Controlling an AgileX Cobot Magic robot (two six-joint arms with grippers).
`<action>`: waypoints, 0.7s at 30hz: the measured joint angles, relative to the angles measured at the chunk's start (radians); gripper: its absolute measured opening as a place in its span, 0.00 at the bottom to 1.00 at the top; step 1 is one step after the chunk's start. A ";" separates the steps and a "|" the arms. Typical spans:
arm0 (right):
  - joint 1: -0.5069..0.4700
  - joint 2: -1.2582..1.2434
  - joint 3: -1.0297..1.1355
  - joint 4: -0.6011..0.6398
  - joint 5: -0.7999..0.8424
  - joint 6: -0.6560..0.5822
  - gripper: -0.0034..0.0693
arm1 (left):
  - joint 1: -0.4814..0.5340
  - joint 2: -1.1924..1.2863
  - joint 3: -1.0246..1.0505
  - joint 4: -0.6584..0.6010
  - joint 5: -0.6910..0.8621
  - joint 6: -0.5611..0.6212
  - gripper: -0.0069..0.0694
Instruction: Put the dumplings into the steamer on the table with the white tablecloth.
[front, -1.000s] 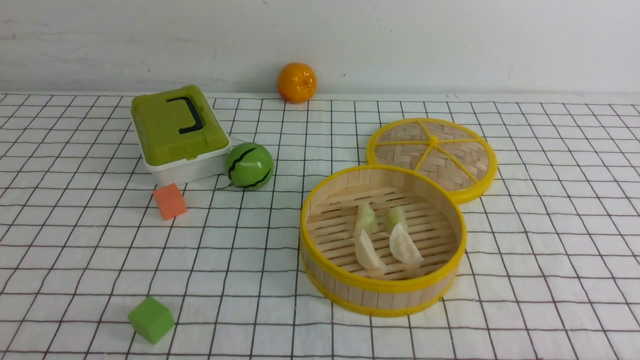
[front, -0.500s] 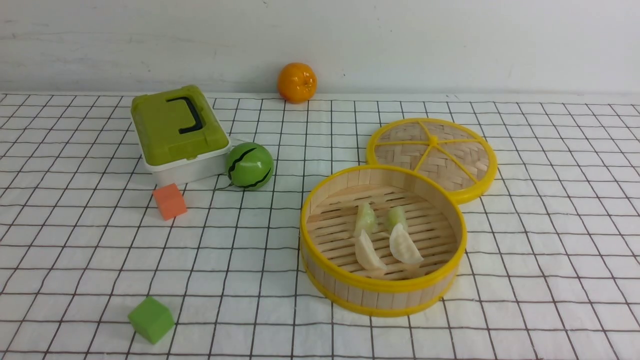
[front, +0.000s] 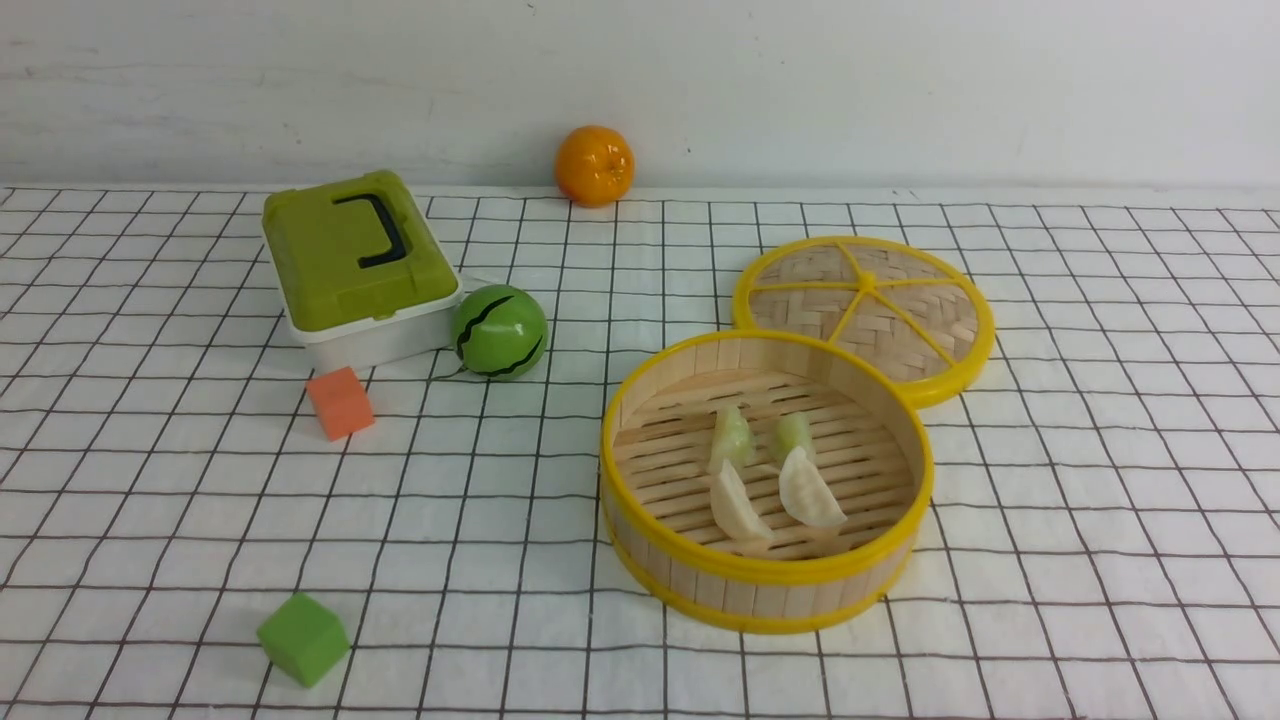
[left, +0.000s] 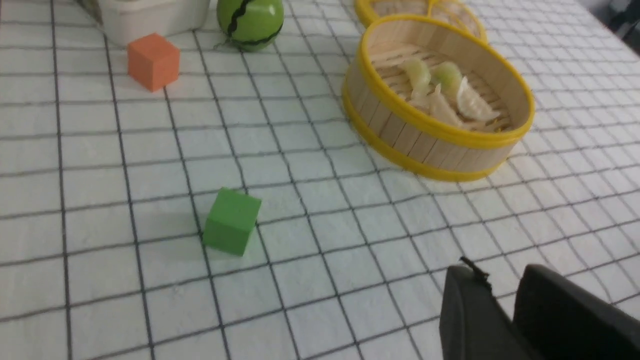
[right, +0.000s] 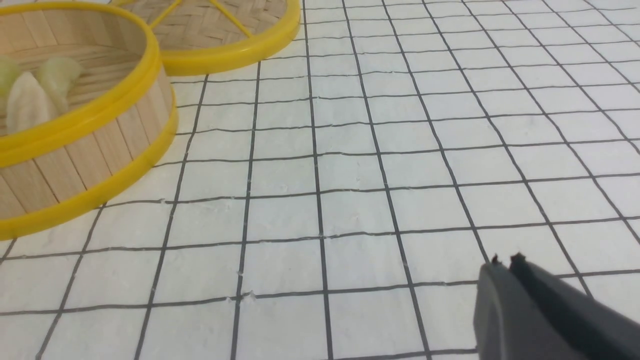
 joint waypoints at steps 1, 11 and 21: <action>0.000 0.000 0.000 0.000 0.000 0.001 0.06 | 0.000 -0.001 0.013 0.007 -0.046 0.001 0.25; 0.000 0.000 0.000 0.000 0.000 0.001 0.08 | 0.206 -0.040 0.289 -0.099 -0.565 0.155 0.07; 0.000 0.000 0.000 0.002 0.000 0.000 0.10 | 0.633 -0.087 0.486 -0.308 -0.765 0.226 0.07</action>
